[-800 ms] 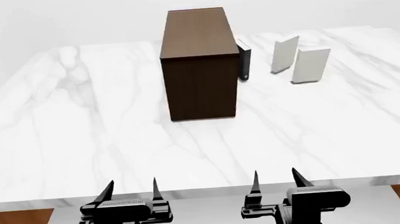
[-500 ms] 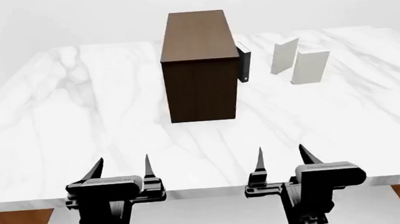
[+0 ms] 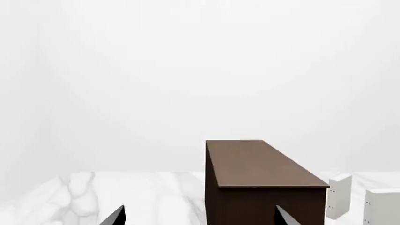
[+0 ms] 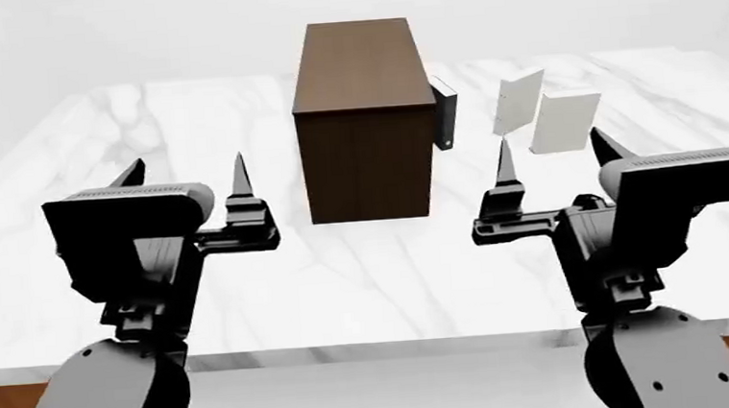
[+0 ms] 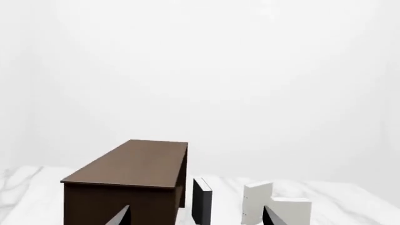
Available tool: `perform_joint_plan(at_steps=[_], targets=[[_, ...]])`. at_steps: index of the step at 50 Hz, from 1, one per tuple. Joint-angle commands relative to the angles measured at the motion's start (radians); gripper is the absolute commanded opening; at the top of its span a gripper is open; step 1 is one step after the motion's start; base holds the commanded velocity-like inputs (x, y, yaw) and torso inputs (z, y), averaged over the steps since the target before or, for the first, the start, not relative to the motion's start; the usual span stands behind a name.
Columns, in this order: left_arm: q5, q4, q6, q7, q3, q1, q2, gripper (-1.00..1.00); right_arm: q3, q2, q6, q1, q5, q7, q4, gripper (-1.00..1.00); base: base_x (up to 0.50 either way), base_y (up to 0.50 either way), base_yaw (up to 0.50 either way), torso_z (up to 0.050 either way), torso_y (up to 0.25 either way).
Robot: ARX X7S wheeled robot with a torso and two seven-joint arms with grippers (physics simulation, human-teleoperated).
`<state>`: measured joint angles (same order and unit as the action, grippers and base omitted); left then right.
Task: Pick up the book on the right and place it under the cabinet shelf.
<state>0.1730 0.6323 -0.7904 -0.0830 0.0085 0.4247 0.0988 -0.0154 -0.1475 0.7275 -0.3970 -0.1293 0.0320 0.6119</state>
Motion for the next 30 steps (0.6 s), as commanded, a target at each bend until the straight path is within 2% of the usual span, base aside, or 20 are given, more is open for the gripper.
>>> perform_joint_plan(at_steps=[1,17,30], targets=[[0.049,0.071,-0.178,-0.011,-0.009,0.171,0.018,1.0,-0.014,-0.034,0.168,-0.175,-0.033,0.002,0.07,1.0,0.0,0.0,0.0,0.0,0.0],[0.077,0.065,-0.287,-0.022,0.0,0.32,0.036,1.0,-0.02,-0.066,0.284,-0.397,-0.048,0.011,0.054,1.0,0.0,-0.01,0.0,0.0,0.0],[0.093,0.061,-0.328,-0.025,0.004,0.388,0.049,1.0,-0.025,-0.084,0.326,-0.466,-0.059,0.011,0.056,1.0,0.0,-0.34,0.0,0.0,0.0]])
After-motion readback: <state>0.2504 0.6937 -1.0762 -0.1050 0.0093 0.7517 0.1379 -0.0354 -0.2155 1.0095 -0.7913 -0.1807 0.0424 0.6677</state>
